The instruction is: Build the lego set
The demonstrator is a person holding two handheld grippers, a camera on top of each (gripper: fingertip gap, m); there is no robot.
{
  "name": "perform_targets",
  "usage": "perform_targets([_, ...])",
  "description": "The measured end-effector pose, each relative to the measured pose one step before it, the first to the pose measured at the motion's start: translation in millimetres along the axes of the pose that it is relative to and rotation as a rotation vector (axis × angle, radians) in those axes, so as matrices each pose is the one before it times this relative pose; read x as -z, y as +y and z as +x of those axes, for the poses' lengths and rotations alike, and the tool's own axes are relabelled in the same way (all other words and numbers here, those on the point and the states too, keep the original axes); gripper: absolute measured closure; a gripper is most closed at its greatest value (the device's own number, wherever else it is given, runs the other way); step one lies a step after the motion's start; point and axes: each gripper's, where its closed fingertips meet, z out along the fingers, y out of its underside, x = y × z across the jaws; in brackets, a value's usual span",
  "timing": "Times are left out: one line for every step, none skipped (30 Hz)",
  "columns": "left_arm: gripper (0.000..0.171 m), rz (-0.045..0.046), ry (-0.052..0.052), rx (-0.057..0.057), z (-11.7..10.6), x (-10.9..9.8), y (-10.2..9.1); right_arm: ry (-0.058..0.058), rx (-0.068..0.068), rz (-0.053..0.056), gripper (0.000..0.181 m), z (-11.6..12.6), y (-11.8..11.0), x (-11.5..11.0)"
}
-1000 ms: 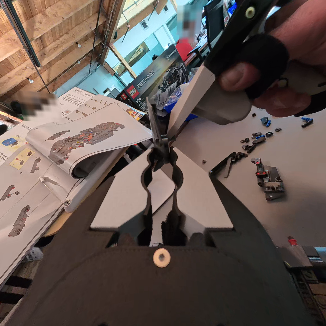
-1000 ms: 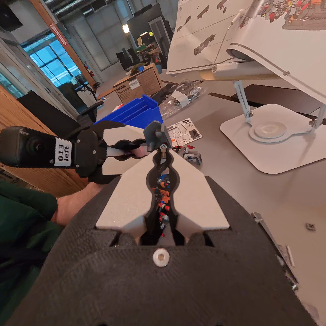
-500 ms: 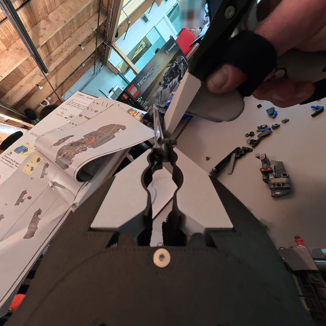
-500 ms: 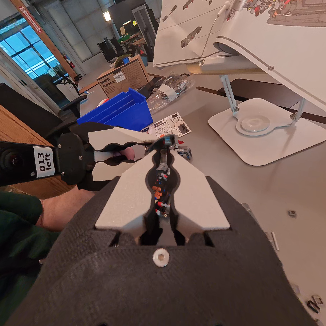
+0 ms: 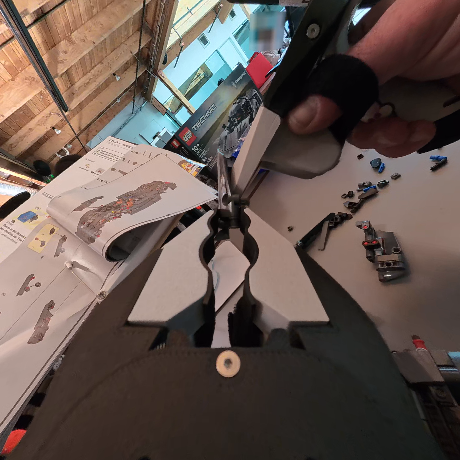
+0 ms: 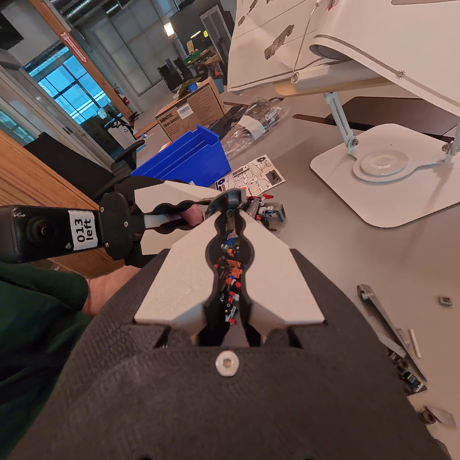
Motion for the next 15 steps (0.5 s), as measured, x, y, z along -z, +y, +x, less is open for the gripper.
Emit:
perform_targets([0.157,-0.00089,0.0039,0.0003,0.70,-0.39,0.25,-0.0011,-0.0014,-0.0033,0.177,0.43,0.59,0.33])
perform_targets([0.158,0.00493,0.0049,0.0072,0.57,-0.07,0.03,-0.0054,-0.0045,-0.0008,0.177,0.06,0.50,0.24])
perform_targets([0.157,0.01314,0.0095,0.0171,0.42,0.23,-1.26,-0.0096,-0.0054,0.0025,0.178,-0.45,-0.04,0.54])
perform_targets([0.157,0.01127,0.0088,0.0178,-0.06,-0.05,-1.21,-0.0040,-0.0056,0.0077,0.178,-0.11,-0.60,0.44])
perform_targets([0.157,0.00260,0.0058,0.0089,0.18,-0.48,0.15,0.0022,-0.0007,0.0051,0.178,0.05,0.03,-0.16])
perform_targets([0.154,-0.00123,0.0041,0.0031,0.62,-0.86,0.80,0.0046,0.0022,0.0009,0.178,0.48,0.48,-0.20])
perform_targets([0.153,-0.00335,0.0025,0.0005,0.55,-0.32,0.95,0.0058,0.0030,-0.0048,0.178,0.36,1.10,-0.33])
perform_targets([0.152,-0.00267,0.0020,0.0020,0.34,-0.08,0.42,0.0081,0.0068,-0.0053,0.178,0.42,0.80,-0.06])
perform_targets([0.154,-0.00260,0.0022,0.0028,0.11,-0.52,0.38,0.0087,0.0084,-0.0005,0.178,0.15,-0.19,0.20])
perform_targets([0.155,-0.00415,0.0047,0.0013,0.78,-0.60,0.63,0.0018,0.0070,-0.0026,0.178,-1.11,-0.29,-0.20])
perform_targets([0.153,-0.00606,-0.0018,-0.0018,0.10,-0.81,1.02,-0.0010,0.0055,-0.0078,0.177,-1.45,0.29,-0.52])
perform_targets([0.151,-0.00543,0.0008,0.0056,0.35,-0.96,0.92,0.0062,0.0107,-0.0017,0.178,-1.11,-0.59,-0.71])
perform_targets([0.152,-0.00290,0.0028,0.0064,0.38,0.27,0.40,0.0097,0.0127,-0.0094,0.178,-0.61,0.66,-0.92])
perform_targets([0.156,0.00503,-0.0111,0.0005,-2.17,1.48,-0.80,-0.0005,0.0109,-0.0031,0.178,-1.45,-0.45,0.00])
perform_targets([0.157,0.01183,-0.0012,-0.0010,-1.16,1.41,-1.92,-0.0067,0.0000,0.0050,0.178,-1.78,-1.30,0.20])
